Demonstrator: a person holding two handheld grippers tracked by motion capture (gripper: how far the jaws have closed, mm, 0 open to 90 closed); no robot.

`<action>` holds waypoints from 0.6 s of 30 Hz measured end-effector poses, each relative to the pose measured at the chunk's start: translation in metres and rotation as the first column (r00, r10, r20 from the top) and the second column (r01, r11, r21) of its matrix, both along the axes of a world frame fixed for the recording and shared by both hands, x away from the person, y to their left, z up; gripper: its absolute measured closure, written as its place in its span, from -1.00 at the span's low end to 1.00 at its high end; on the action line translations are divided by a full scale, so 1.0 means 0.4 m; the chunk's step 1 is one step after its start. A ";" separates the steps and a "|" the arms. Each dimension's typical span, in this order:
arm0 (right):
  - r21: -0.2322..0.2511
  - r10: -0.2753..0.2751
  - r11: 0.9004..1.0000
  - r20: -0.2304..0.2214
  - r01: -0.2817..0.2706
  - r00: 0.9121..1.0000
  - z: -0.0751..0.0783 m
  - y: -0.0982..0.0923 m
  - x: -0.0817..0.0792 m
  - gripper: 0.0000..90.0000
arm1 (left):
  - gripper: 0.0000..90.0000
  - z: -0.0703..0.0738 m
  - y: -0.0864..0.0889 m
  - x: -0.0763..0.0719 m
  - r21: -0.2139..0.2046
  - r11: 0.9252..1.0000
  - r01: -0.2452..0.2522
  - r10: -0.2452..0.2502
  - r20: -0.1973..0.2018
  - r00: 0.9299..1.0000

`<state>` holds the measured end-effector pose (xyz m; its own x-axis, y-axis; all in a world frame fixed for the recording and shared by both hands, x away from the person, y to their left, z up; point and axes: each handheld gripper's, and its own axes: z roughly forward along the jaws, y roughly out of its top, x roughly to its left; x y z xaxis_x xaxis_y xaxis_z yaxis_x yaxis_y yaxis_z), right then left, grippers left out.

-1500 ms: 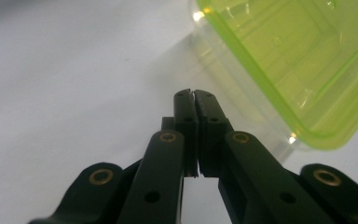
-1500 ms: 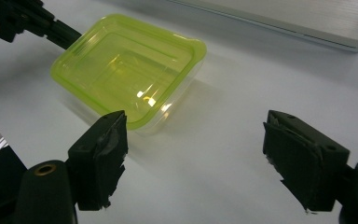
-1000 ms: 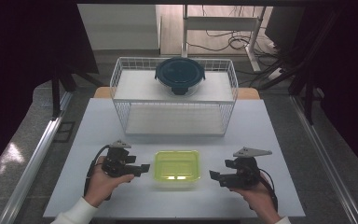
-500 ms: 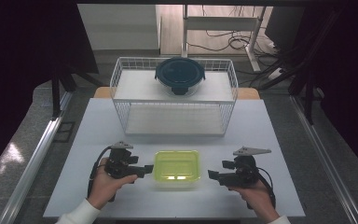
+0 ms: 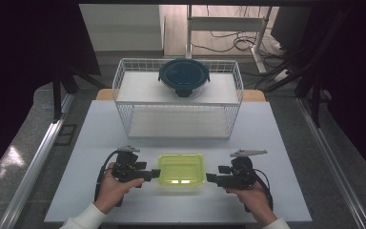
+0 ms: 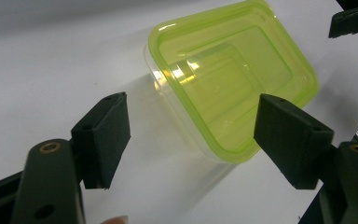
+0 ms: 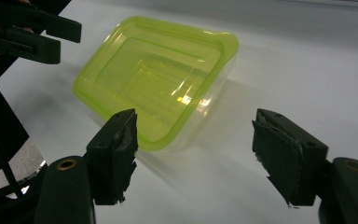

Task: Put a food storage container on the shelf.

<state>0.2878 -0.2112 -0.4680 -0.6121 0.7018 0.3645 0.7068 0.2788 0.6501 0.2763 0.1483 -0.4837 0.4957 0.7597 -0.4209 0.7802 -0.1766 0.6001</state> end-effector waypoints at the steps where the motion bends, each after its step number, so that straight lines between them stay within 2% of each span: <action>1: 0.005 -0.001 1.000 -0.008 0.001 1.000 -0.003 0.006 0.003 -0.29 | -0.41 -0.001 -0.001 0.002 -0.007 1.000 -0.004 0.004 -0.006 1.000; 6: 0.012 -0.011 1.000 -0.025 0.011 1.000 -0.014 0.027 0.020 -0.22 | -0.38 -0.014 0.000 0.023 -0.045 0.999 -0.030 0.028 -0.041 0.999; 12: 0.046 -0.028 0.998 -0.082 0.032 0.996 -0.034 0.049 0.055 -0.12 | -0.33 -0.036 0.006 0.051 -0.092 0.994 -0.055 0.046 -0.101 0.994; 18: 0.063 -0.050 0.996 -0.127 0.058 0.991 -0.053 0.065 0.080 -0.07 | -0.28 -0.056 0.000 0.067 -0.122 0.991 -0.057 0.041 -0.136 0.990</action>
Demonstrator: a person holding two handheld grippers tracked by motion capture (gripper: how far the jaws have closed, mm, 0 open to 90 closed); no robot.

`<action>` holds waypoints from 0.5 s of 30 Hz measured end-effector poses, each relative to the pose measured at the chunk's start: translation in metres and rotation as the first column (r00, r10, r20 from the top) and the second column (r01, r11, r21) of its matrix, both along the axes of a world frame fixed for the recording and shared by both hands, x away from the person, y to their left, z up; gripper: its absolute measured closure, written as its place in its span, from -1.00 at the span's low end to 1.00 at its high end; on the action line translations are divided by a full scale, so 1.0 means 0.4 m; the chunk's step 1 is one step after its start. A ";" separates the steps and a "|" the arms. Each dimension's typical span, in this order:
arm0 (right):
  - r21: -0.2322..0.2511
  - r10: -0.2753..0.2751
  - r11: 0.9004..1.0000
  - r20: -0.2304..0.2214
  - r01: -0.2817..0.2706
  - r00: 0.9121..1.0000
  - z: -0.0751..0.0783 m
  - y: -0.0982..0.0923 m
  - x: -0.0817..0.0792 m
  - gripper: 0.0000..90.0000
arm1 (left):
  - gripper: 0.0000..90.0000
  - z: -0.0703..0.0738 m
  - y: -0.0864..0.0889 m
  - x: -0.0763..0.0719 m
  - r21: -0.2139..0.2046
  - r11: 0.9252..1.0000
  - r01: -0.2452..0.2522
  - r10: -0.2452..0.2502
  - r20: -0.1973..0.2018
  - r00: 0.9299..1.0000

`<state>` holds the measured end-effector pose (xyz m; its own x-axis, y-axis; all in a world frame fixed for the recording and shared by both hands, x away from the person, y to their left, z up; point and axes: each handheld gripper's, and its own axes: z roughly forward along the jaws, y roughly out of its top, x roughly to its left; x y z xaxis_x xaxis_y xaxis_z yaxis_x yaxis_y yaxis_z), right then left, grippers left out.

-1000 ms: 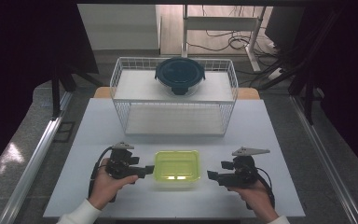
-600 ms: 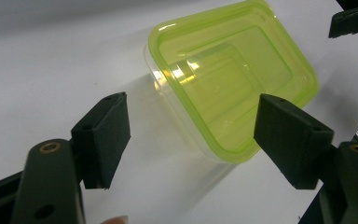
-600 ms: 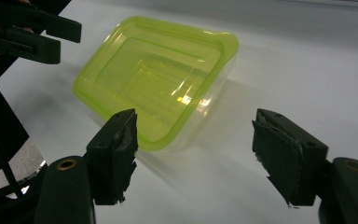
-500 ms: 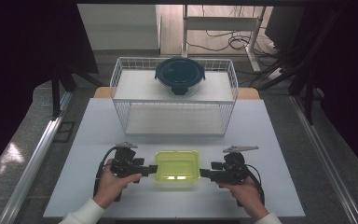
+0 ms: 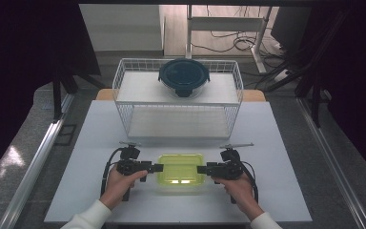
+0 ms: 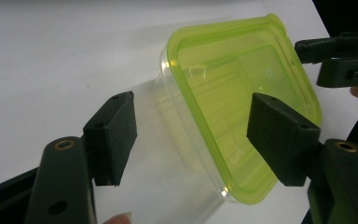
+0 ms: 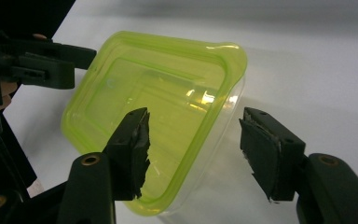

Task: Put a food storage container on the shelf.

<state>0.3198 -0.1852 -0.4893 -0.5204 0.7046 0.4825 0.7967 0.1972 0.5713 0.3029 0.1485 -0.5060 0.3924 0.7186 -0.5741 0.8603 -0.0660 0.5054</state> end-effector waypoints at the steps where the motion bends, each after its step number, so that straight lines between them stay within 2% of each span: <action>1: 0.000 -0.005 1.000 -0.007 0.005 1.000 -0.004 0.001 0.003 -0.06 | -0.27 -0.002 0.000 0.001 -0.001 1.000 0.000 0.000 -0.006 1.000; 8: 0.016 -0.016 1.000 -0.051 0.017 0.999 -0.020 0.003 0.011 0.01 | -0.11 -0.018 -0.007 0.005 -0.030 0.999 0.023 -0.025 -0.036 0.999; 10: 0.034 -0.013 0.999 -0.072 0.016 0.997 -0.025 0.003 0.011 0.06 | -0.05 -0.023 -0.007 0.006 -0.048 0.998 0.032 -0.034 -0.050 0.998; 15: 0.074 0.002 0.997 -0.122 0.007 0.992 -0.034 0.001 0.011 0.28 | 0.25 -0.030 -0.009 0.006 -0.086 0.995 0.043 -0.050 -0.075 0.996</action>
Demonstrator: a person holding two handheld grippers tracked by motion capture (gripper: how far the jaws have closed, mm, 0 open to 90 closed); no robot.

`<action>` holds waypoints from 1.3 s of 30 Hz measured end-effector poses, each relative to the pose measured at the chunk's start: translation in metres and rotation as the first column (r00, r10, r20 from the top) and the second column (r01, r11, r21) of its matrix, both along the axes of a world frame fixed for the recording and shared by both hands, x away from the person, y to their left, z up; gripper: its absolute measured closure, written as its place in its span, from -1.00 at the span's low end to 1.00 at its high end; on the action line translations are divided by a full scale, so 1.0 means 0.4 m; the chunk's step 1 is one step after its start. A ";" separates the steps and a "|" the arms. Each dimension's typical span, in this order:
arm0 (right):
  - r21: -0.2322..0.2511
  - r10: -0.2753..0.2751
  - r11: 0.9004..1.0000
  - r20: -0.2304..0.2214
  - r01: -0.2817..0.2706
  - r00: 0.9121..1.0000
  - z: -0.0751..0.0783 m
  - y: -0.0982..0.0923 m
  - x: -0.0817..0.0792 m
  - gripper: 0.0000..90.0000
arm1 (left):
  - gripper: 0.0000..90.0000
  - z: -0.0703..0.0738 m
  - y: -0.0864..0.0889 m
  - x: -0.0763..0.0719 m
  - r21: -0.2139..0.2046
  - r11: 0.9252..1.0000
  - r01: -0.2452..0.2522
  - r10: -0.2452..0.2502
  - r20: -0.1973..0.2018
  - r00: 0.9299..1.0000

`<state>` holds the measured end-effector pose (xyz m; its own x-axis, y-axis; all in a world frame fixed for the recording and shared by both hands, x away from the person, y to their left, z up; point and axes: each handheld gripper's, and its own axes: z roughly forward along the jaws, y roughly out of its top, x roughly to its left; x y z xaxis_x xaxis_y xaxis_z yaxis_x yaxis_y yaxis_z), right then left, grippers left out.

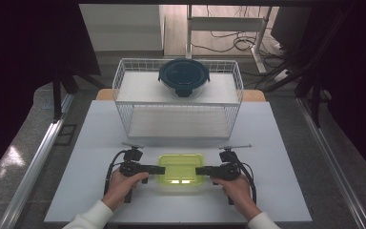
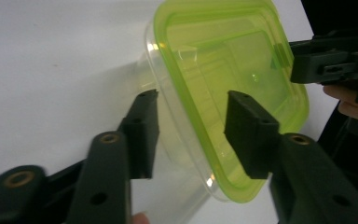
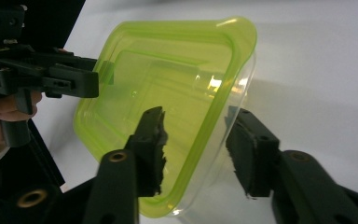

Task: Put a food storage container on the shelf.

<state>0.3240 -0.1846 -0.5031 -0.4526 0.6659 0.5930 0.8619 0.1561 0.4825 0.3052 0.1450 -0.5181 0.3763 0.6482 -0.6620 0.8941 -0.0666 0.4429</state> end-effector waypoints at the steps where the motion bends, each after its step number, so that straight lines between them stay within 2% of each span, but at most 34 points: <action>1: 0.004 0.002 1.000 -0.006 -0.002 1.000 -0.002 0.000 0.000 0.31 | 0.30 -0.001 -0.001 0.000 -0.013 1.000 0.003 -0.003 -0.010 1.000; 3: 0.008 -0.003 1.000 -0.026 0.003 1.000 -0.005 0.001 -0.001 0.33 | 0.32 -0.002 -0.001 0.000 -0.018 1.000 -0.001 0.000 -0.015 1.000; 7: -0.003 -0.014 1.000 -0.032 0.014 0.999 -0.004 -0.004 -0.004 0.52 | 0.40 -0.004 0.006 -0.002 -0.040 0.999 -0.020 0.019 -0.039 0.999; 8: -0.002 -0.018 1.000 -0.034 0.018 0.999 -0.004 -0.005 -0.005 0.55 | 0.50 -0.004 0.007 -0.003 -0.032 0.999 -0.025 0.024 -0.037 0.999; 12: 0.010 -0.023 1.000 -0.038 0.023 0.999 0.002 -0.009 -0.009 0.62 | 0.58 0.000 0.007 -0.009 -0.026 0.999 -0.031 0.030 -0.030 0.999; 25: 0.013 -0.014 1.000 0.057 0.013 0.998 0.044 -0.019 -0.025 0.71 | 0.73 0.025 0.004 -0.031 -0.036 0.999 -0.038 0.039 0.008 0.999; 34: 0.024 0.002 1.000 0.093 -0.004 0.996 0.064 -0.021 -0.035 0.72 | 0.74 0.049 0.010 -0.041 -0.048 0.998 -0.029 0.031 0.039 0.999; 39: 0.032 0.008 0.999 0.117 -0.012 0.993 0.083 -0.021 -0.042 0.72 | 0.74 0.070 0.012 -0.049 -0.042 0.999 -0.024 0.027 0.072 0.997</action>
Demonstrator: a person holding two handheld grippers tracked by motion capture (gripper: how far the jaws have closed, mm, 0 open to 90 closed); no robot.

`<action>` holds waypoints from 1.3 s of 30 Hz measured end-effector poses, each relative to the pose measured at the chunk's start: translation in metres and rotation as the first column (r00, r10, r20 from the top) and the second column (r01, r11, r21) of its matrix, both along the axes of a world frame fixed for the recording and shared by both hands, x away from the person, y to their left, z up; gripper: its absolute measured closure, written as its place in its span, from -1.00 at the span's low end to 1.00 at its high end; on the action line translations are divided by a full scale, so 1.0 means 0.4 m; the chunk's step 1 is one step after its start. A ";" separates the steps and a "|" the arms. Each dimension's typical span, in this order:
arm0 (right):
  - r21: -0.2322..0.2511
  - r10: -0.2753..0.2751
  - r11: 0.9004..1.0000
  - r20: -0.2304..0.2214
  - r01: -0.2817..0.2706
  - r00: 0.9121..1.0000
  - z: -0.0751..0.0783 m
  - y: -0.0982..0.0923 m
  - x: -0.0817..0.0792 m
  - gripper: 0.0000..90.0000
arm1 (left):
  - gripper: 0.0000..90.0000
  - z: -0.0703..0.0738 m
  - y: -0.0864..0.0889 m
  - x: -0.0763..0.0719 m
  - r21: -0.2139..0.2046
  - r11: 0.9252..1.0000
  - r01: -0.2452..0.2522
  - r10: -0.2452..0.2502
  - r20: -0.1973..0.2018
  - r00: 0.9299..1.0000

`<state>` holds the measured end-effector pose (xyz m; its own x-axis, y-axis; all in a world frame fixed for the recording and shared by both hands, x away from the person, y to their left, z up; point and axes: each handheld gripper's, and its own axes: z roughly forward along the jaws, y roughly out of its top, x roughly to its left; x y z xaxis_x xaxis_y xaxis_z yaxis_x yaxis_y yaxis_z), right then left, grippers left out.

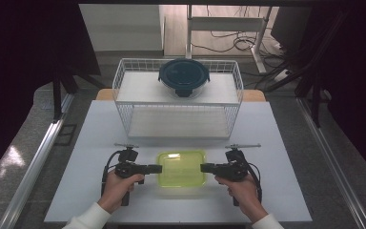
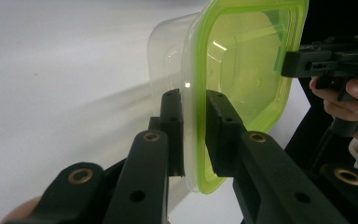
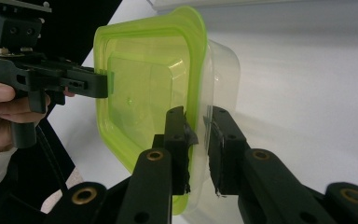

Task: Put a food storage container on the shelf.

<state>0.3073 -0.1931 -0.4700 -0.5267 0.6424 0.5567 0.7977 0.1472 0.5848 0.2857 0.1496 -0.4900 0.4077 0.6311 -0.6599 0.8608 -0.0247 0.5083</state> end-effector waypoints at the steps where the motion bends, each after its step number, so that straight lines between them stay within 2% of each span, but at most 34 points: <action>1: -0.002 0.002 1.000 0.007 -0.002 1.000 0.004 0.000 -0.001 0.73 | 0.75 0.004 0.001 -0.002 -0.001 1.000 0.001 -0.001 0.007 1.000; 4: 0.003 0.005 1.000 0.024 -0.005 1.000 0.014 -0.001 -0.004 0.73 | 0.75 0.017 -0.001 -0.006 0.005 1.000 -0.003 0.003 0.028 1.000; 20: -0.005 0.017 1.000 0.091 -0.017 0.996 0.066 -0.001 -0.004 0.74 | 0.76 0.071 0.000 -0.003 0.005 1.000 0.001 -0.001 0.087 0.996; 23: -0.011 0.017 1.000 0.097 -0.016 0.995 0.072 -0.002 -0.001 0.73 | 0.76 0.089 0.000 0.001 -0.005 1.000 0.003 -0.002 0.103 0.995; 26: -0.010 0.013 1.000 0.106 -0.012 0.994 0.085 -0.003 0.005 0.74 | 0.75 0.116 0.000 0.008 0.007 1.000 0.003 -0.004 0.129 0.992; 30: -0.004 0.012 1.000 0.127 -0.011 0.992 0.105 -0.003 0.012 0.74 | 0.75 0.134 0.001 0.015 -0.001 1.000 0.003 -0.003 0.137 0.991; 35: -0.005 0.010 1.000 0.160 -0.009 0.987 0.138 -0.002 0.020 0.74 | 0.75 0.163 0.001 0.021 -0.004 1.000 -0.001 0.002 0.157 0.988; 39: -0.003 0.013 1.000 0.186 -0.012 0.982 0.170 -0.002 0.024 0.74 | 0.75 0.198 0.002 0.025 -0.003 1.000 0.001 0.000 0.187 0.982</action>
